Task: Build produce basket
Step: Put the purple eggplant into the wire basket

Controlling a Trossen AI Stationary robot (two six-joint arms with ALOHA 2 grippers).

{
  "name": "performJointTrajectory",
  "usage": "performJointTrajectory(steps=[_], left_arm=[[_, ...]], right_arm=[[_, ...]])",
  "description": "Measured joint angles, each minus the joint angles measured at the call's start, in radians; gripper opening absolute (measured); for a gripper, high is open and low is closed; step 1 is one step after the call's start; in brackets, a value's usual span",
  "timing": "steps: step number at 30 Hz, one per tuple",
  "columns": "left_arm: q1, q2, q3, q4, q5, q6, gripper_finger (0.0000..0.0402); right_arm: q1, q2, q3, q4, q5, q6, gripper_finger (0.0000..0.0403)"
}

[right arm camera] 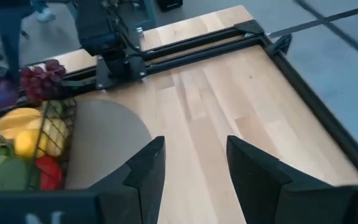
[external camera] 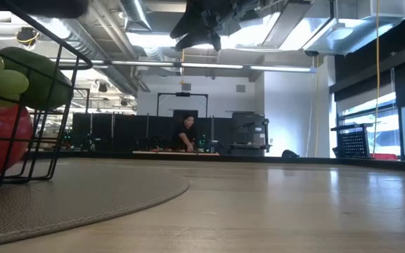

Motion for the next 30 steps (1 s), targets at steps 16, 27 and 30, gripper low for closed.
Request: performJointTrajectory(steps=[16, 27, 30], left_arm=[[-0.468, 0.013, -0.058, 0.009, -0.056, -0.263, 0.0127], [-0.611, 0.012, -0.258, 0.248, -0.128, -0.359, 0.0127], [-0.627, 0.011, -0.289, 0.269, -0.127, -0.364, 0.0127]], right_arm=[[0.014, 0.0, 0.0, 0.06, -0.422, -0.139, 0.0163], [0.038, 0.0, 0.0, 0.061, -0.423, -0.136, 0.0163], [0.045, 0.0, 0.0, 0.061, -0.423, -0.137, 0.0163]])
